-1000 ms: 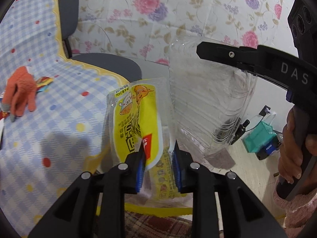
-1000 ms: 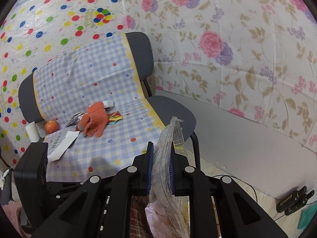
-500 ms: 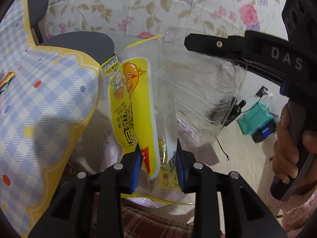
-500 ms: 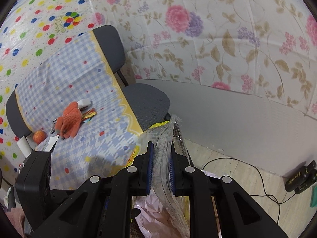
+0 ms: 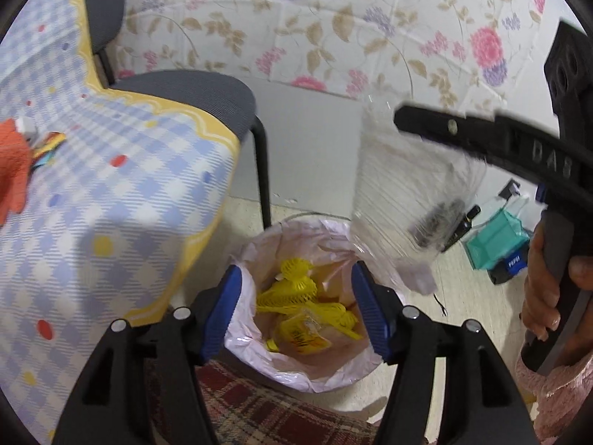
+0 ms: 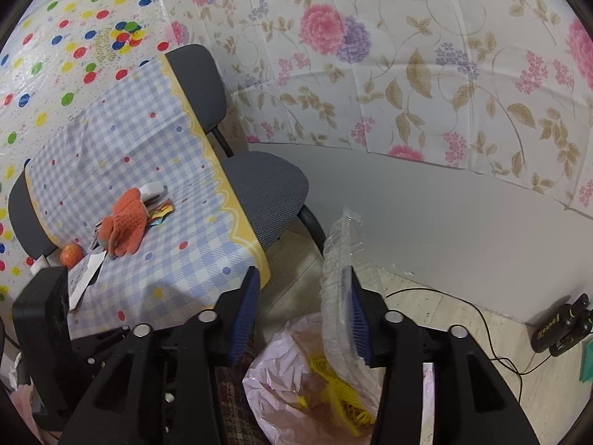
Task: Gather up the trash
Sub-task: 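Carry both items over the trash bin and open both tools to drop them, then grasp the white paper box with the left tool while the right tool reaches the orange glove, then grasp the orange glove with the right tool and lift it, then carry the glove and paper box over the bin and release both, then move both open tools back over the chair seat toward the remaining trash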
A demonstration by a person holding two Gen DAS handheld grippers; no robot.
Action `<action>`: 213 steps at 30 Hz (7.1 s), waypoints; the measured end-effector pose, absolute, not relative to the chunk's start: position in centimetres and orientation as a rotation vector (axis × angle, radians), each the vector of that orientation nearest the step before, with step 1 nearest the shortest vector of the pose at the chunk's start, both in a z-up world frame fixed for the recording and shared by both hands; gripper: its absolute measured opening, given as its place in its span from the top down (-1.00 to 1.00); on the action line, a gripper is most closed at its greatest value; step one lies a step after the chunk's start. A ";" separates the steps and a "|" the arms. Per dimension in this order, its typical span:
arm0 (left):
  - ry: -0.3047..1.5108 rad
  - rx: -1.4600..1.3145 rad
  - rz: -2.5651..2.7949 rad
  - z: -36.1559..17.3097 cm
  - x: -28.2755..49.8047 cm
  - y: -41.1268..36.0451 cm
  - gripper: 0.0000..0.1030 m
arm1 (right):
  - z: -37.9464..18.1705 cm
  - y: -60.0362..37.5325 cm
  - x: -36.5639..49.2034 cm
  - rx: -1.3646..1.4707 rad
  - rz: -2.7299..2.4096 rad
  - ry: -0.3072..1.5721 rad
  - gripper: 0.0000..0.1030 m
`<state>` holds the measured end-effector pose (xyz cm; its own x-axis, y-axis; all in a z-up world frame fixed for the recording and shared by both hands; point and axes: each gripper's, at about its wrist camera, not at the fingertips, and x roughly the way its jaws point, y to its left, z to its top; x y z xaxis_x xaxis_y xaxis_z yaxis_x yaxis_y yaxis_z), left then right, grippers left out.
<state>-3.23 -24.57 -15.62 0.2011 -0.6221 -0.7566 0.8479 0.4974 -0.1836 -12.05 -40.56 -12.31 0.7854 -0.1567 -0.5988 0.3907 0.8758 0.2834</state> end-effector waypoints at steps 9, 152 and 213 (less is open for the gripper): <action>0.809 0.215 -0.938 -12.9 -0.9 -20.5 -0.21 | -11.7 -37.5 -10.2 0.324 -0.275 0.675 -0.22; 0.760 0.260 -1.089 -12.9 -4.7 -25.6 0.90 | -12.5 -38.3 -14.3 0.289 -0.404 0.740 0.76; 0.782 0.211 -0.229 -13.2 24.3 -2.1 -0.28 | -6.5 -24.0 16.7 0.141 0.022 0.641 -0.47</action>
<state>24.33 -2.06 -13.18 0.6875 -0.1251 -0.7154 0.2805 0.9543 0.1027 16.75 -24.02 -6.47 0.8014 0.0643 -0.5947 0.0228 0.9902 0.1378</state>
